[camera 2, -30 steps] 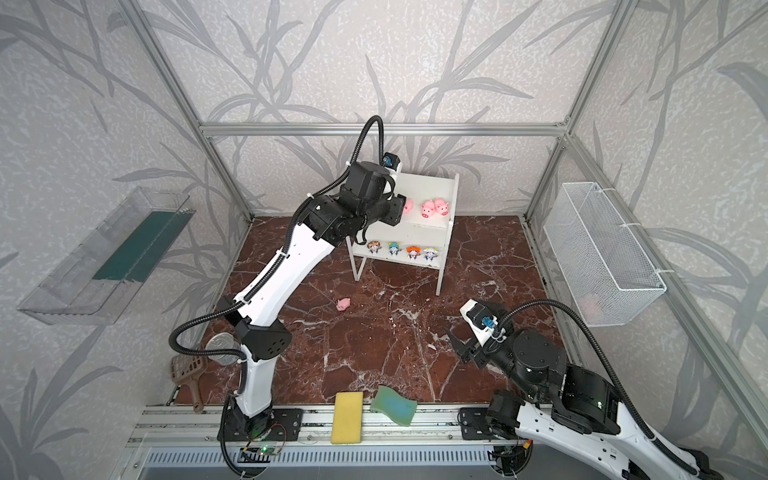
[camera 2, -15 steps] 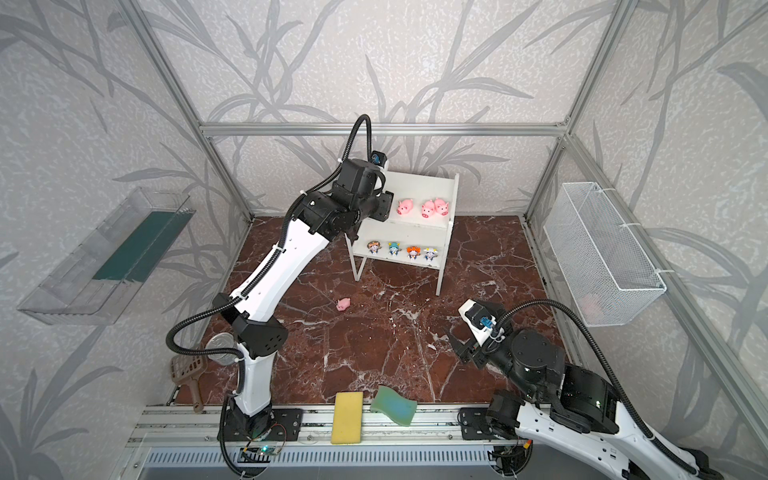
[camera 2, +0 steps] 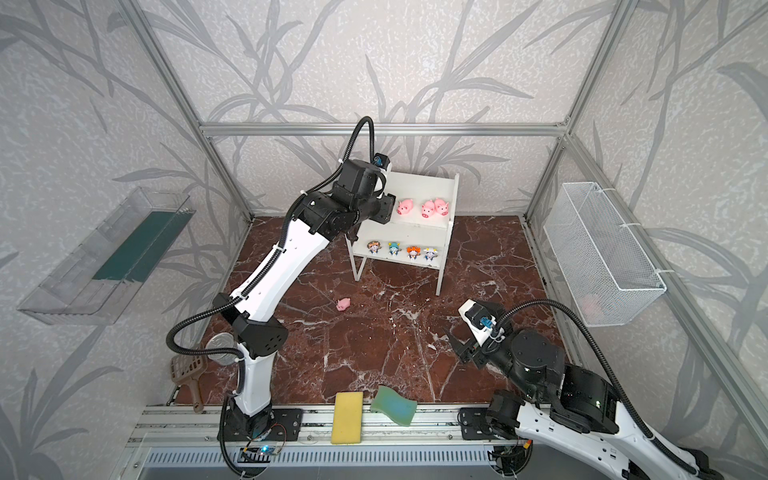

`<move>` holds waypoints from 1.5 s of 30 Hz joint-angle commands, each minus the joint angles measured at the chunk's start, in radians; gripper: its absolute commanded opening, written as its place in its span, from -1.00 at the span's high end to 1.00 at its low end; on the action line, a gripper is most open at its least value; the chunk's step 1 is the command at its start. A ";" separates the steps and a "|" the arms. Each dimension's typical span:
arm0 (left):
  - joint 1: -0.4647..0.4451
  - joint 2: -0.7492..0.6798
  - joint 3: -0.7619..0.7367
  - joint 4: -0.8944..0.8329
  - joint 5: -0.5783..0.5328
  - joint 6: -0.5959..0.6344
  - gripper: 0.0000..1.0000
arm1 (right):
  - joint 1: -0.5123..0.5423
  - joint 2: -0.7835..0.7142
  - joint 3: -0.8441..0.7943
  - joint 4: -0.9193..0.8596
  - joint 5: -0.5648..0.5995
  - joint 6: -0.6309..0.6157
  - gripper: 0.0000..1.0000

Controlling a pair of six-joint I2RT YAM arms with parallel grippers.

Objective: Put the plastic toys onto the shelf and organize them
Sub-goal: 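Withdraw the left gripper from the shelf toward the pink pig on the floor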

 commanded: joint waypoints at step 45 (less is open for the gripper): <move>0.000 -0.237 -0.186 -0.005 -0.069 0.072 -0.16 | 0.005 0.012 -0.012 0.023 -0.004 0.004 -0.80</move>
